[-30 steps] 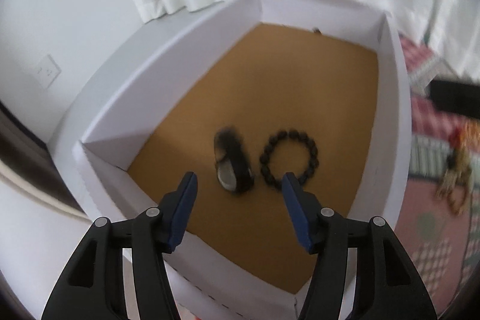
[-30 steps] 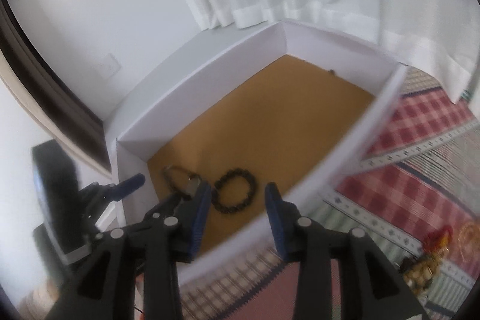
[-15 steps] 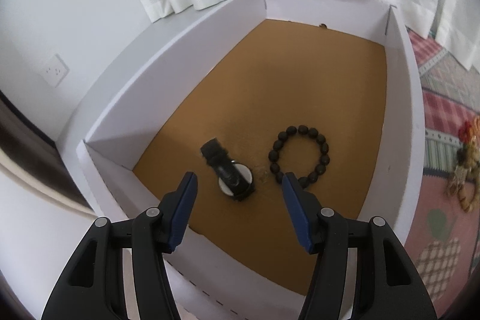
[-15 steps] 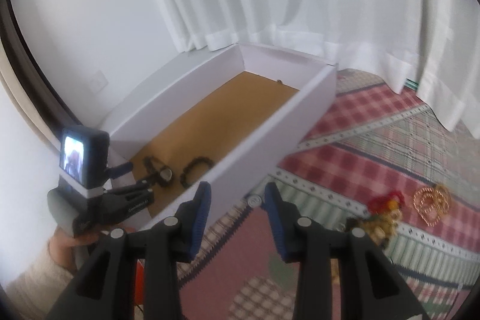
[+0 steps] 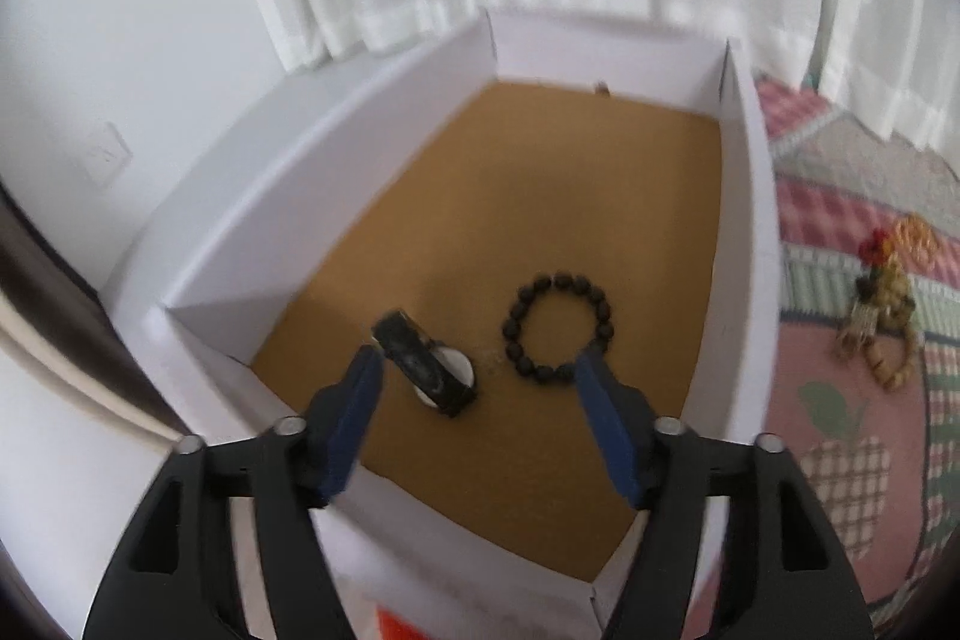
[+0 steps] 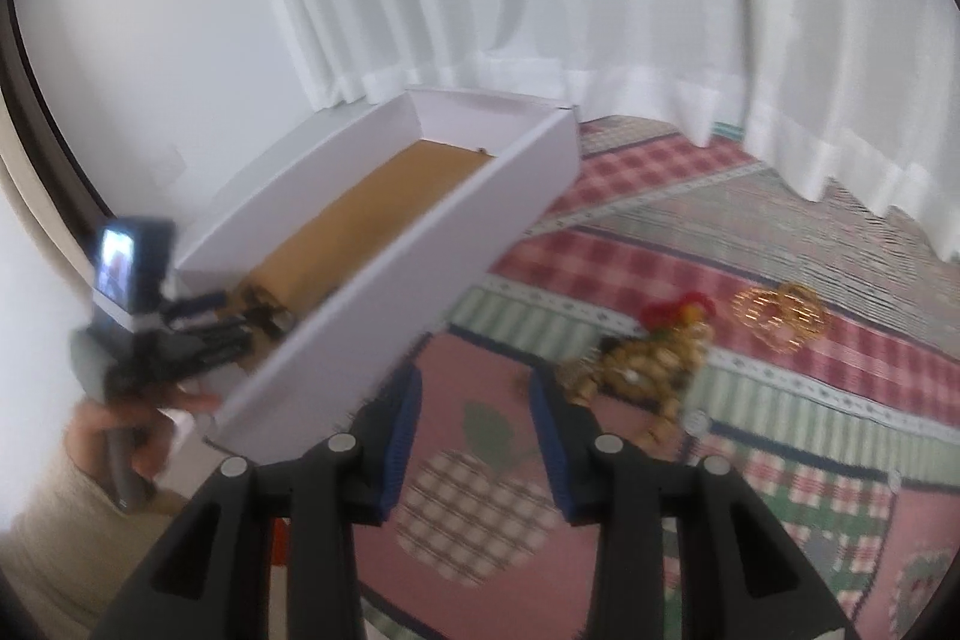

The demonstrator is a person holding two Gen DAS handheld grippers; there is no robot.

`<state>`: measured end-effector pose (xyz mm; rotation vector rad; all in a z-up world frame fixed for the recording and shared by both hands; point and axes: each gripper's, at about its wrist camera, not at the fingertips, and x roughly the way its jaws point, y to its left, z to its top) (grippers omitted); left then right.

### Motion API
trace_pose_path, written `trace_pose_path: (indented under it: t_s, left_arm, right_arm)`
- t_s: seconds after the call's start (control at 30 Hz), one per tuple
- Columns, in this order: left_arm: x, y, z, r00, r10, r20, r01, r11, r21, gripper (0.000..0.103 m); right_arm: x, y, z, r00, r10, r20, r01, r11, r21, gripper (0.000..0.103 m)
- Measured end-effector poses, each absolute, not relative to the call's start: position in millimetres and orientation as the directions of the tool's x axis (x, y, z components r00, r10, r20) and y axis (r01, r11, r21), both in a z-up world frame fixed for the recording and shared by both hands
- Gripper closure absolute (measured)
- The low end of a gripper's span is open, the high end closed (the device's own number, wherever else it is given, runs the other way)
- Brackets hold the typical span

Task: Organize jewelry
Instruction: 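Withdraw both grippers from the box back over the mat, then move both grippers toward the remaining jewelry pile on the mat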

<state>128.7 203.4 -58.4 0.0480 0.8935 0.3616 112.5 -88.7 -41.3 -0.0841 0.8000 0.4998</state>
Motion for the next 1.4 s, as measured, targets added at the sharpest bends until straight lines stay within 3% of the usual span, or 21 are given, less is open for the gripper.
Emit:
trace_pose_path:
  t_s: [0.1, 0.17, 0.27, 0.5, 0.7, 0.9, 1.0, 1.4]
  left_arm:
    - [110.8, 191.8, -33.8, 0.651, 0.327, -0.686, -0.307, 0.939, 0.156, 0.012]
    - [99.1, 178.9, -17.4, 0.704, 0.318, -0.635, -0.304, 0.943, 0.136, 0.003]
    - [84.6, 152.3, 3.7, 0.766, 0.282, -0.578, -0.261, 0.958, 0.121, 0.003]
    - [72.2, 84.5, 21.2, 0.81, 0.032, -0.586, -0.014, 0.999, 0.035, 0.003]
    - [75.7, 24.9, -14.5, 0.754, -0.116, -0.647, 0.158, 0.987, 0.007, 0.003]
    - [75.9, -8.3, -62.4, 0.631, -0.162, -0.759, 0.236, 0.972, -0.011, 0.003]
    - [72.1, -11.2, -71.6, 0.639, -0.114, -0.761, 0.228, 0.973, 0.046, 0.002]
    - [61.4, -8.6, -75.1, 0.636, -0.133, -0.76, 0.269, 0.962, 0.057, 0.002]
  right_arm:
    - [95.5, -110.1, -44.8, 0.635, 0.331, -0.698, -0.41, 0.91, 0.059, 0.038]
    - [89.3, -121.7, -46.9, 0.65, 0.298, -0.699, -0.379, 0.924, 0.042, 0.033]
    - [80.5, -142.8, -51.4, 0.671, 0.233, -0.704, -0.307, 0.951, 0.022, 0.024]
    - [54.5, -202.6, -55.9, 0.743, 0.148, -0.652, -0.147, 0.987, 0.057, 0.021]
    - [42.7, -240.6, -69.1, 0.755, 0.103, -0.647, -0.043, 0.993, 0.108, 0.021]
    - [31.3, -262.0, -79.7, 0.798, 0.072, -0.599, -0.022, 0.996, 0.091, 0.019]
    - [27.9, -267.8, -83.6, 0.805, 0.057, -0.59, -0.013, 0.997, 0.079, 0.018]
    - [34.7, -256.8, -105.1, 0.749, 0.118, -0.652, -0.068, 0.992, 0.102, 0.018]
